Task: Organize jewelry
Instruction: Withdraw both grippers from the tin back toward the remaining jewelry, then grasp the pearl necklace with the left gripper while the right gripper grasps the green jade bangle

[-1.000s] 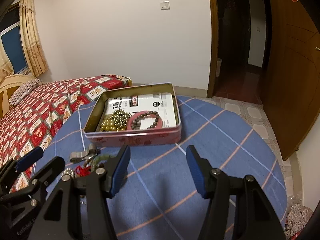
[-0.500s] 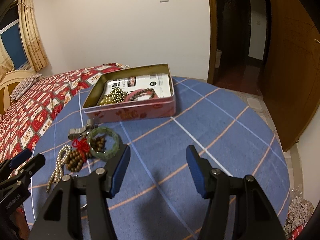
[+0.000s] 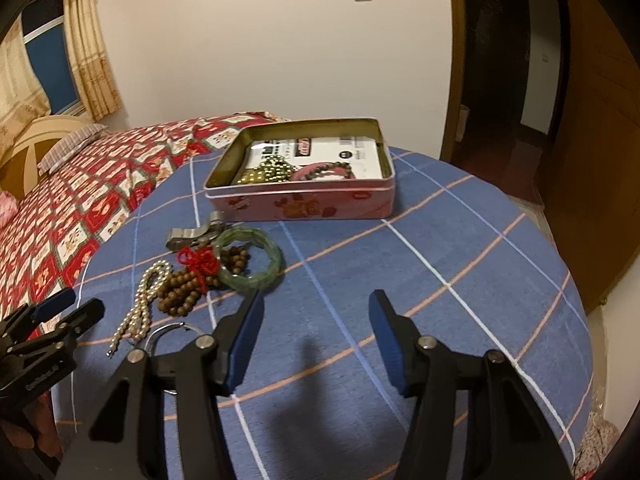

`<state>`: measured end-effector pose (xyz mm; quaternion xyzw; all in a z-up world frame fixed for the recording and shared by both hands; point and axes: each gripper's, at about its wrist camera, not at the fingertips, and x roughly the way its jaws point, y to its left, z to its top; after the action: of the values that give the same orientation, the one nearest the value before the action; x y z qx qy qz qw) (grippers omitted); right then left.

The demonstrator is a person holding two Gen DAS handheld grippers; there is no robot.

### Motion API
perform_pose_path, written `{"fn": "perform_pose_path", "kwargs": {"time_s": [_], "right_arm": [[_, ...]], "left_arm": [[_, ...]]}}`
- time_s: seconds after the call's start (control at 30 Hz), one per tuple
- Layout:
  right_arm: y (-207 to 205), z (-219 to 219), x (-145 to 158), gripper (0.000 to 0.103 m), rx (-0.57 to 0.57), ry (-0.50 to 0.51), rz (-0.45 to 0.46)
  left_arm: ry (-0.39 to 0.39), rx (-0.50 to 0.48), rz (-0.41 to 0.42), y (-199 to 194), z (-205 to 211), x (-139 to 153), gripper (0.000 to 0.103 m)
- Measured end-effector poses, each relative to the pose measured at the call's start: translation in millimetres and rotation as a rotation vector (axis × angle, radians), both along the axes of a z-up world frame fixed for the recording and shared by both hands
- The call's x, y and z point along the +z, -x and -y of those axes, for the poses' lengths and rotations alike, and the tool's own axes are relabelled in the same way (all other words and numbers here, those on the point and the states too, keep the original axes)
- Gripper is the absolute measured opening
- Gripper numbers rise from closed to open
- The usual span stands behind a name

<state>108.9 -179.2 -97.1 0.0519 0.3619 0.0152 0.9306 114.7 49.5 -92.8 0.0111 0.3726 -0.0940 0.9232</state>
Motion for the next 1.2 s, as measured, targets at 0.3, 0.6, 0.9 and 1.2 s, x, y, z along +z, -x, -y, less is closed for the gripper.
{"fn": "perform_pose_path", "kwargs": {"time_s": [0.3,0.6,0.9,1.2], "right_arm": [[-4.7,-3.4,-7.5,0.044,0.015,-0.020,-0.024],[-8.4,-2.4,-12.6,0.044,0.019,-0.028,-0.040],[-15.8,-1.4,-20.0,0.044,0.024,-0.047,-0.060],[-21.4,2.5,-20.0,0.044,0.021,-0.068,-0.060]], "left_arm": [[-0.005,-0.018,-0.023,-12.7,12.8,-4.1,0.065],[-0.022,-0.013,-0.096,-33.8,25.2,-14.4,0.060],[-0.056,-0.002,-0.166,-47.5,31.9,-26.0,0.050],[-0.078,-0.037,-0.155,-55.3,40.5,-24.9,0.017]]}}
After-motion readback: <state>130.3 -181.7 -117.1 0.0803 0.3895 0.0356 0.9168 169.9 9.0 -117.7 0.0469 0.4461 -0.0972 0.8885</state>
